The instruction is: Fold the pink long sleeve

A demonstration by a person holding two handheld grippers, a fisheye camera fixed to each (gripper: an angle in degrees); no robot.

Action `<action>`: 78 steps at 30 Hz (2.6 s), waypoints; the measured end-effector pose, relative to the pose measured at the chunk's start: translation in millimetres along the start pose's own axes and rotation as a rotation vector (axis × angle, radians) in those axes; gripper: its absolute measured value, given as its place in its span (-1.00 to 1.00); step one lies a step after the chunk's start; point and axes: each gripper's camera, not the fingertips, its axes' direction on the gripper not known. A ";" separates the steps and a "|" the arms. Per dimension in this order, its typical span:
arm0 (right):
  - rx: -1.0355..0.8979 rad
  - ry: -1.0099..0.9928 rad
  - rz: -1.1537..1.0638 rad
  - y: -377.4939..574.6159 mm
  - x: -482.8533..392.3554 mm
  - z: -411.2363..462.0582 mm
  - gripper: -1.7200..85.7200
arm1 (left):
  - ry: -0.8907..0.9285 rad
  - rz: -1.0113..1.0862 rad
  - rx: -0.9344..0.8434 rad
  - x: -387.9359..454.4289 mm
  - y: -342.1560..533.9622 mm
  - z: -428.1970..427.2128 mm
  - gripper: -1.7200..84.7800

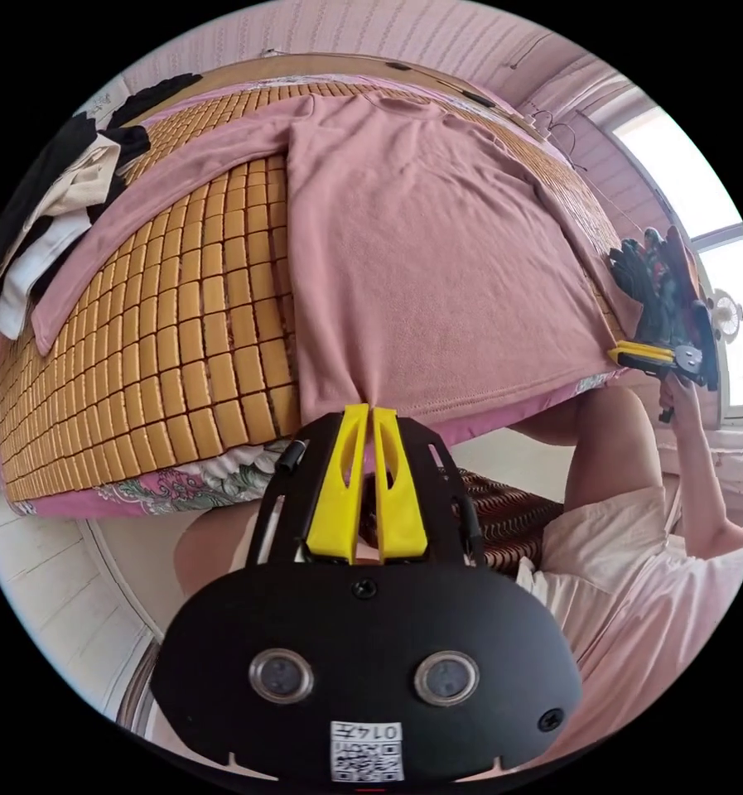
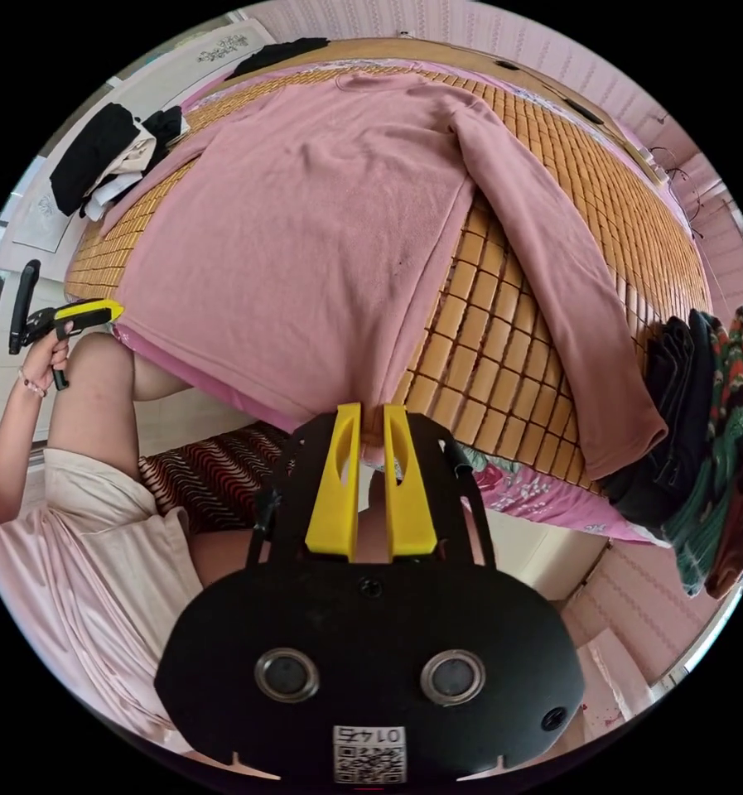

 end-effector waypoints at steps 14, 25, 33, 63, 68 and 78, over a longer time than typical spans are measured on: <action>-0.111 0.089 -0.047 -43.8 -36.2 14.3 -0.81 | 0.064 -0.068 0.132 -48.5 66.7 -92.6 -0.90; -0.007 -0.028 -0.401 -170.2 -137.7 -4.3 -0.76 | -0.086 -0.475 0.470 -226.1 102.2 -162.3 -0.87; 0.045 -0.065 -0.766 -288.3 -279.5 -12.1 -0.70 | -0.123 -0.670 0.508 -332.1 72.6 -183.4 -0.83; 0.012 0.114 -1.034 -364.1 -514.8 77.6 -0.73 | 0.110 -0.453 0.458 -264.6 112.3 -158.8 -0.87; 0.058 -0.035 -0.906 -369.7 -479.3 59.5 -0.90 | 0.164 -0.485 0.619 -255.2 111.6 -177.1 -0.87; 0.711 -0.595 -0.428 -286.5 -237.3 -110.1 -0.93 | 0.371 0.001 1.015 -137.7 27.9 -276.6 -0.88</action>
